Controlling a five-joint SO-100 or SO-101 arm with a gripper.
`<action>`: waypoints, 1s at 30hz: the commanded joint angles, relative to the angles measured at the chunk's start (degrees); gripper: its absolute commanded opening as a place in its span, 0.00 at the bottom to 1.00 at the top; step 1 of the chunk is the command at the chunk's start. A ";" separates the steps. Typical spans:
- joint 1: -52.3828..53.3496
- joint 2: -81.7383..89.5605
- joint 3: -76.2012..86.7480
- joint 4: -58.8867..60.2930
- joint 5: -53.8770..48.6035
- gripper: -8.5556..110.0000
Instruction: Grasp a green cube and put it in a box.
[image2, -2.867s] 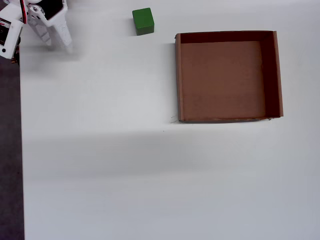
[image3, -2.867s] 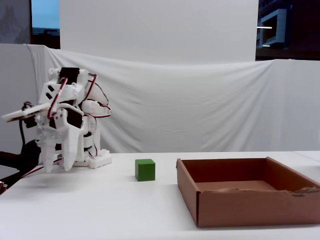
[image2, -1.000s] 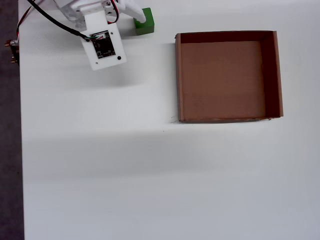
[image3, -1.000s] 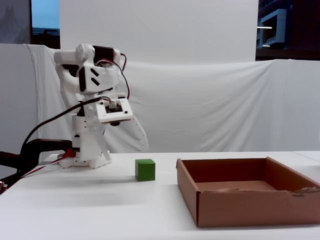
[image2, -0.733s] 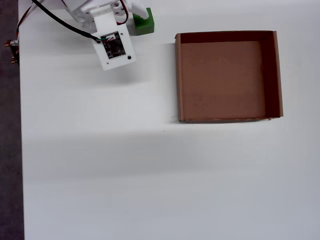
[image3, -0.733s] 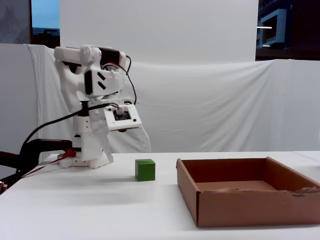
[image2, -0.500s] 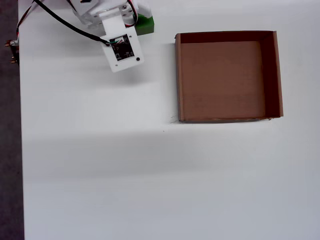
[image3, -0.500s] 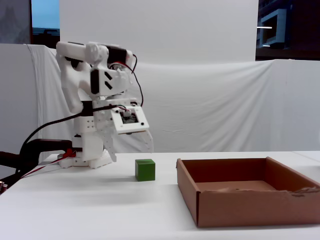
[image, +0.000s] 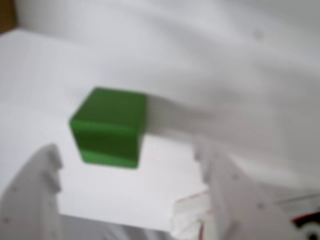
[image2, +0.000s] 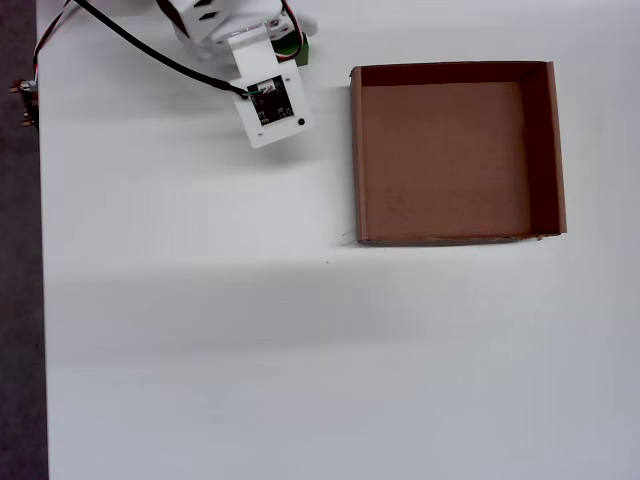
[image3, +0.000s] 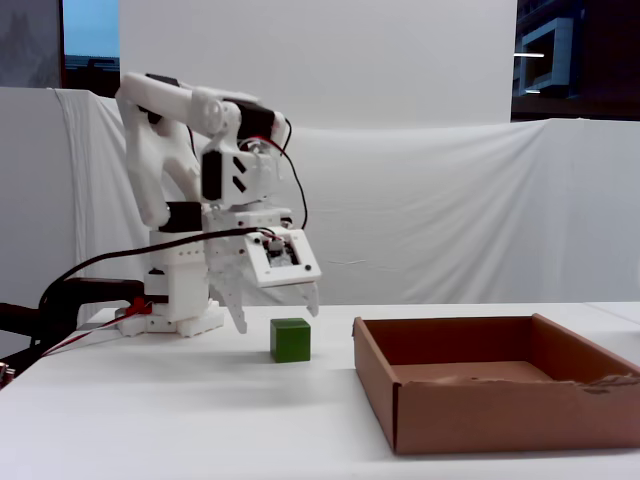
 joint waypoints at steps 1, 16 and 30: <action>-1.05 0.00 -2.90 -0.70 0.35 0.38; -3.69 -3.52 -2.55 -1.23 1.76 0.38; -3.87 -9.32 -3.78 -4.22 2.46 0.38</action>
